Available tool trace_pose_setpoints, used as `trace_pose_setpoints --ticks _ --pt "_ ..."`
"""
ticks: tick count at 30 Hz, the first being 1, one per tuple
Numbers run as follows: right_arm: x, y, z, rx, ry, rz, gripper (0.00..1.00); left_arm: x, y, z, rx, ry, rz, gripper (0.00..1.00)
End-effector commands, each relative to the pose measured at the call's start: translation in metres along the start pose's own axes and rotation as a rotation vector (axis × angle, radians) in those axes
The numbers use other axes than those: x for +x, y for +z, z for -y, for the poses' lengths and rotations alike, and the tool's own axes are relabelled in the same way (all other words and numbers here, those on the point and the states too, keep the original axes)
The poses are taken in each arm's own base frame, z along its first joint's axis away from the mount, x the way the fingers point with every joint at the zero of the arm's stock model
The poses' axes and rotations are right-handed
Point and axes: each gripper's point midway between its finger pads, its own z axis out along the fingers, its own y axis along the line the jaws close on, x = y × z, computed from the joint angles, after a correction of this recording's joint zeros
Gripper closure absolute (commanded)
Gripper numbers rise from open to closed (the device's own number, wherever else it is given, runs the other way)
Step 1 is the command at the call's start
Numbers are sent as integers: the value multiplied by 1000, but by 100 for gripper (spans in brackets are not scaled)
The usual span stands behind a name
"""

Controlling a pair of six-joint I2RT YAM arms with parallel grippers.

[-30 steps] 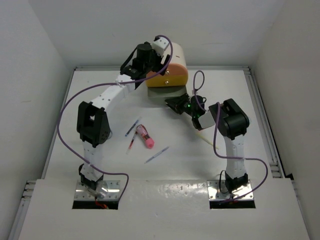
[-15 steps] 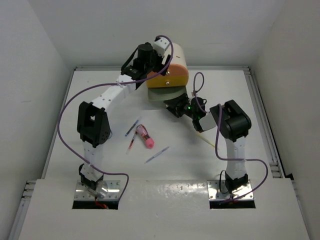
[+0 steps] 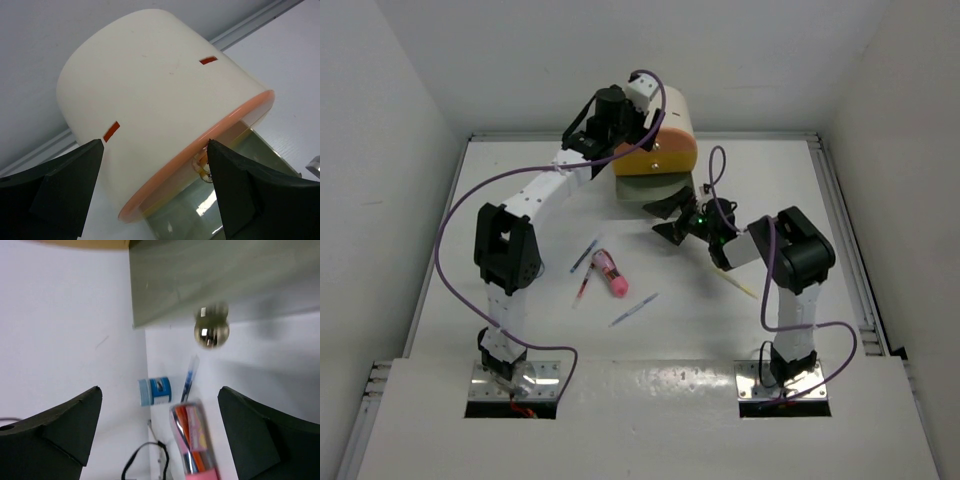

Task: Sort the stationery into containers
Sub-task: Grab a piece of stationery with the right arm

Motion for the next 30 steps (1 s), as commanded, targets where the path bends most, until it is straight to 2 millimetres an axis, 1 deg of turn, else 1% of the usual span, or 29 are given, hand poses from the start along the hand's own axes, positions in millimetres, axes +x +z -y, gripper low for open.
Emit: trace_pose_setpoints --ticks 1,2,3,4,5,6,7,8,9,10,11,12,13,14,15,16,17,18,19,20,21,22,23,24,25,26,28,29,30 --pt "27 -15 -39 -117 -105 -64 4 -65 -26 7 23 -36 151 8" --pt "38 -22 -39 -120 -146 -86 5 -74 -33 7 22 -57 172 8" --pt "42 -25 -32 -108 -163 -97 5 -81 -37 3 12 -66 192 8" --pt "49 -29 -39 -124 -199 -113 5 -84 -41 3 15 -64 204 7" --pt "55 -32 -28 -88 -242 -135 5 -97 -50 2 15 -108 235 7" --pt "61 -34 -28 -83 -267 -156 5 -105 -54 2 20 -115 259 6" --pt "60 -34 -35 -90 -303 -164 5 -115 -60 2 24 -123 279 6" --pt "65 -35 -16 -19 -361 -206 6 -127 -67 0 20 -143 304 6" --pt "69 -34 -13 9 -411 -237 6 -146 -76 -6 8 -152 334 6" --pt "65 -26 -20 26 -475 -246 7 -153 -80 -8 -1 -161 343 6" --pt "71 -31 2 119 -585 -312 7 -154 -84 -12 -7 -183 327 5" --pt "73 -28 3 151 -667 -318 8 -169 -93 -17 -12 -191 351 5" --pt "71 -19 -10 147 -747 -321 8 -170 -97 -25 -41 -205 342 5" --pt "78 -26 8 216 -861 -404 8 -171 -107 -35 -62 -221 333 5" --pt "92 -24 7 228 -936 -442 9 -166 -112 -41 -72 -230 321 5" --pt "85 -16 2 259 -1007 -420 9 -163 -118 -47 -83 -238 314 4" --pt "100 -22 18 306 -1070 -508 12 -167 -135 -61 -118 -249 328 4" --pt "103 -23 24 339 -1093 -538 15 -151 -136 -65 -135 -248 294 4" --pt "105 -16 19 332 -1124 -550 18 -156 -153 -71 -151 -244 309 4" --pt "116 -25 38 398 -1108 -634 20 -139 -155 -80 -180 -250 277 4" --pt "118 -26 43 417 -1109 -656 24 -134 -160 -83 -189 -248 272 4" --pt "119 -26 44 438 -1119 -673 24 -142 -177 -86 -198 -241 298 4" --pt "123 -26 46 445 -1134 -686 24 -128 -178 -91 -217 -246 275 3" --pt "125 -24 48 452 -1151 -691 24 -124 -183 -93 -225 -248 271 3" --pt "128 -24 50 456 -1177 -702 23 -127 -193 -94 -229 -249 285 3" --pt "132 -23 52 471 -1211 -705 23 -116 -194 -97 -235 -252 266 3" --pt "137 -20 58 484 -1246 -720 21 -116 -204 -99 -239 -250 275 3" --pt "140 -20 61 495 -1256 -727 20 -111 -206 -102 -242 -249 268 3" --pt "140 -18 60 499 -1259 -725 20 -111 -208 -102 -242 -248 270 3"
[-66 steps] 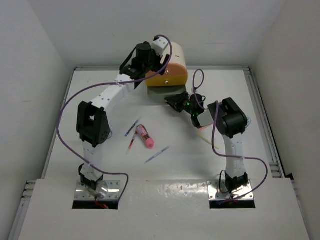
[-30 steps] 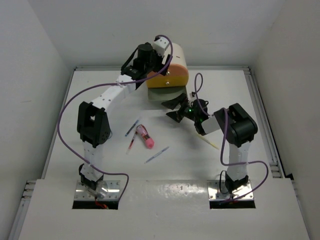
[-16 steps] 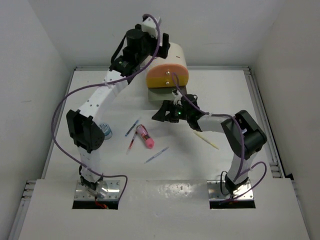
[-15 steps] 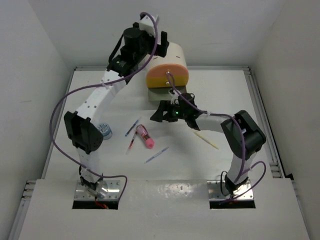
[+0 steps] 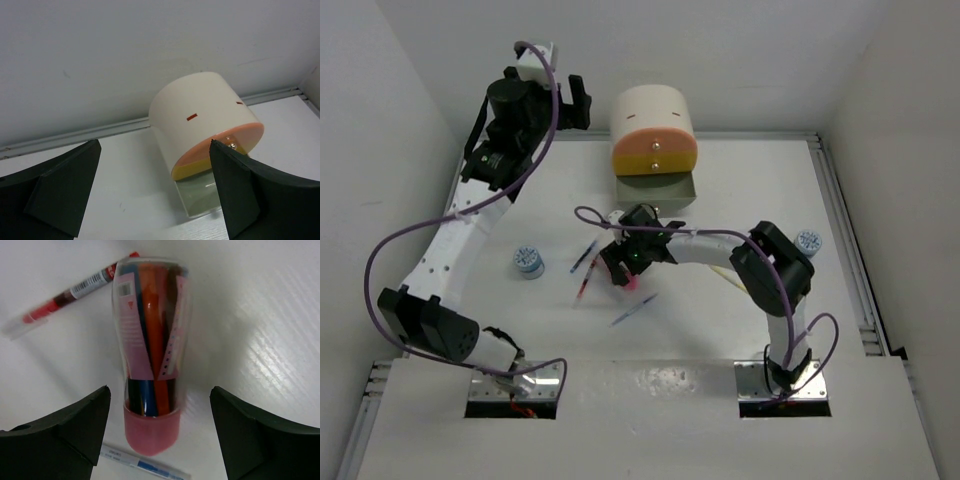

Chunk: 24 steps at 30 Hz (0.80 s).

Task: Sort the stationery into containers
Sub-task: Grab a piece of stationery with the right arm

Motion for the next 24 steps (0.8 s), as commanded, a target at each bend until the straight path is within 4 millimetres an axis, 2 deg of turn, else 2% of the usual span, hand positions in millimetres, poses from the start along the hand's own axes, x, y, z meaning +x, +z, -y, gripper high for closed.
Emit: trace_pose_setpoints --ticks 1,7,13,14,15,16,17,18,20,21,22,23,24 --pt "9 7 10 82 -76 -61 20 -16 -14 -7 -3 -7 48 3" --pt "2 13 2 50 -86 -55 22 -9 -14 -17 -7 -9 42 3" --pt "3 17 8 65 -132 -42 54 -2 -10 -19 9 -15 33 3" --pt "1 15 8 66 -145 -29 64 0 -9 -18 13 -20 30 2" --pt "8 15 10 68 -164 -38 71 1 -8 -18 13 -23 28 2" --pt "7 15 12 68 -176 -20 78 1 -7 -17 17 -24 28 3" --pt "1 9 11 66 -191 10 84 1 -8 -17 19 -26 28 3" --pt "7 6 14 71 -203 7 91 3 -6 -17 20 -28 26 2" --pt "-2 -4 19 62 -241 50 98 3 -5 -16 28 -27 24 3" --pt "-12 -17 21 59 -278 81 100 3 -4 -16 29 -29 25 2" --pt "-22 -29 34 69 -271 106 100 3 -5 -14 35 -27 25 3" --pt "-33 -40 32 40 -288 135 100 2 -4 -15 36 -27 29 2" --pt "-48 -60 36 42 -333 179 100 2 -5 -14 39 -27 31 2"
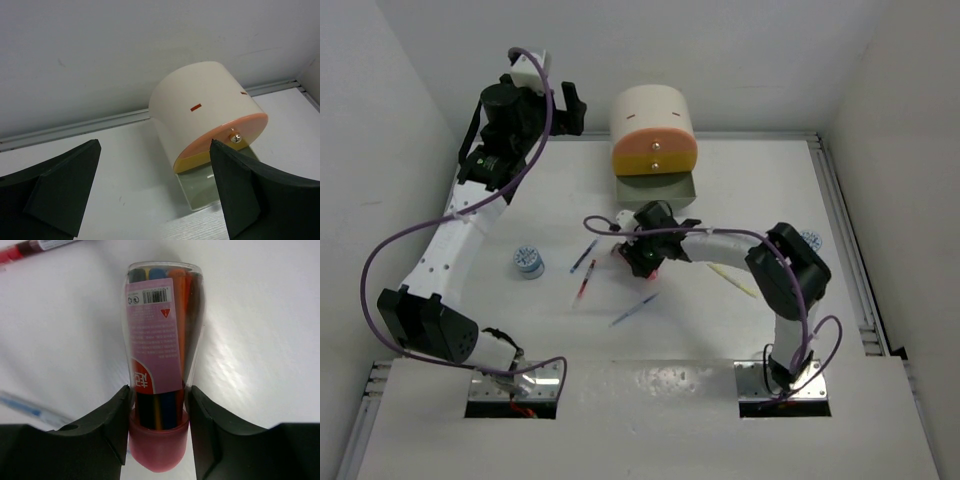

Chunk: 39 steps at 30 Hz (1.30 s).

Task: Sort the stationery into containers
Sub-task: Grab a piece of stationery with the right arm, then place the stationery into the container

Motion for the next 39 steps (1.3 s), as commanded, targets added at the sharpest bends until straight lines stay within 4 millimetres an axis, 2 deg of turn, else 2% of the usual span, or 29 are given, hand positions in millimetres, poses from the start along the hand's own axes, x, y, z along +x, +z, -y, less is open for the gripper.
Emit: trace_pose_setpoints --ticks 1,2,4,6,7,9,10,11,13,14,20,23,29,32,33,37,39 --pt "-65 -64 43 40 -125 225 100 -19 -5 1 21 -10 67 2" --pt "-72 -74 48 33 -155 250 100 -18 -4 2 25 -10 63 2" --pt "-89 -99 76 87 -266 302 100 -18 -3 5 38 -16 71 2" --pt "-103 -114 96 106 -382 346 100 -13 0 5 46 -20 64 2" --pt "-102 -119 117 132 -398 350 100 -13 1 7 52 -25 64 2" --pt "-107 -123 143 132 -473 363 100 -12 3 9 63 -29 61 2" --pt "-110 -124 152 133 -490 366 100 -12 5 9 66 -29 61 2" --pt "-125 -132 161 149 -509 392 100 -13 5 9 68 -32 64 2" --pt "-124 -124 175 119 -521 389 100 -13 7 10 71 -36 63 2" --pt "-132 -128 181 125 -538 404 100 -10 9 10 72 -38 58 2" --pt "-133 -112 190 83 -666 414 100 -5 12 10 71 -40 49 2" --pt "-136 -108 192 60 -681 415 100 -4 12 10 72 -39 48 2" --pt "-144 -100 200 69 -656 413 93 -1 14 10 72 -42 43 2" --pt "-149 -96 205 83 -637 418 80 1 14 9 72 -42 41 2" --pt "-150 -94 206 84 -635 416 72 2 14 10 73 -42 38 2" --pt "-150 -91 207 85 -627 408 59 3 16 10 75 -39 38 2" --pt "-149 -89 206 84 -626 404 57 4 16 11 81 -41 37 2"
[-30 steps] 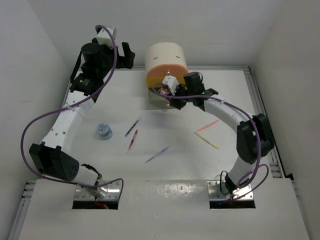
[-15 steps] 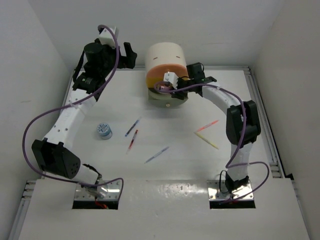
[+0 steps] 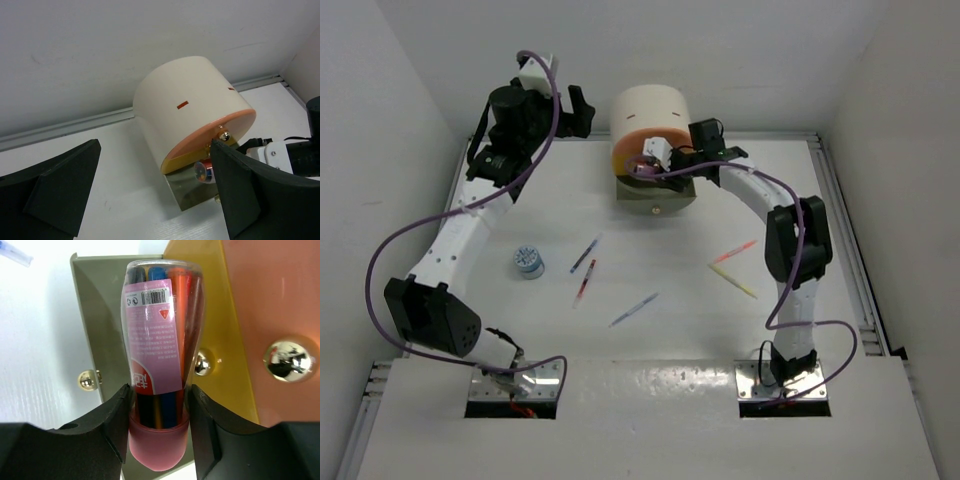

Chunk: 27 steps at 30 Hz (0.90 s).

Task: Sort the stationery into containers
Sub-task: Place the stationery into the container, then close the drawer

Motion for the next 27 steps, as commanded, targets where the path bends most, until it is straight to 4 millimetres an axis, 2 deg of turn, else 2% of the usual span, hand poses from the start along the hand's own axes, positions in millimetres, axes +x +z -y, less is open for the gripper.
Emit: trace_pose_setpoints --ticks 1,8,10,12,14,15,16,17,18,20,21,22,23,24,25,26,27 --pt "-25 0 14 29 -36 63 54 -13 3 1 20 -3 53 2" --pt "-21 2 10 29 -21 47 36 -24 20 6 57 2 58 2" --pt "-19 0 11 35 -16 42 36 -24 21 7 64 -2 60 2" --pt "-17 -3 10 40 -3 45 42 -22 24 9 71 -4 58 2" --pt "-32 -11 15 69 0 89 49 -29 27 12 84 4 76 4" --pt "-36 -14 14 76 47 106 59 -27 32 12 86 4 71 6" --pt "-50 -23 23 113 45 148 63 -41 34 15 97 6 97 7" --pt "-57 -27 26 126 64 168 67 -44 37 16 105 7 100 8" --pt "-63 -32 27 138 163 189 74 -33 49 19 117 1 65 9" --pt "-77 -49 44 200 271 249 77 -35 58 30 157 13 59 11" --pt "-82 -54 47 211 436 292 78 -30 69 39 180 25 46 12" --pt "-76 -65 52 234 522 315 77 -28 74 46 201 32 41 12" --pt "-73 -71 51 231 631 339 75 -13 87 51 212 36 12 12" --pt "-77 -78 52 228 752 399 70 -20 89 59 222 47 24 12" --pt "-70 -87 54 239 802 423 70 -16 95 64 235 49 17 12" --pt "-58 -89 38 233 862 418 70 -1 107 66 242 49 -9 12" --pt "-61 -100 42 261 877 484 74 -8 109 74 260 56 6 12"
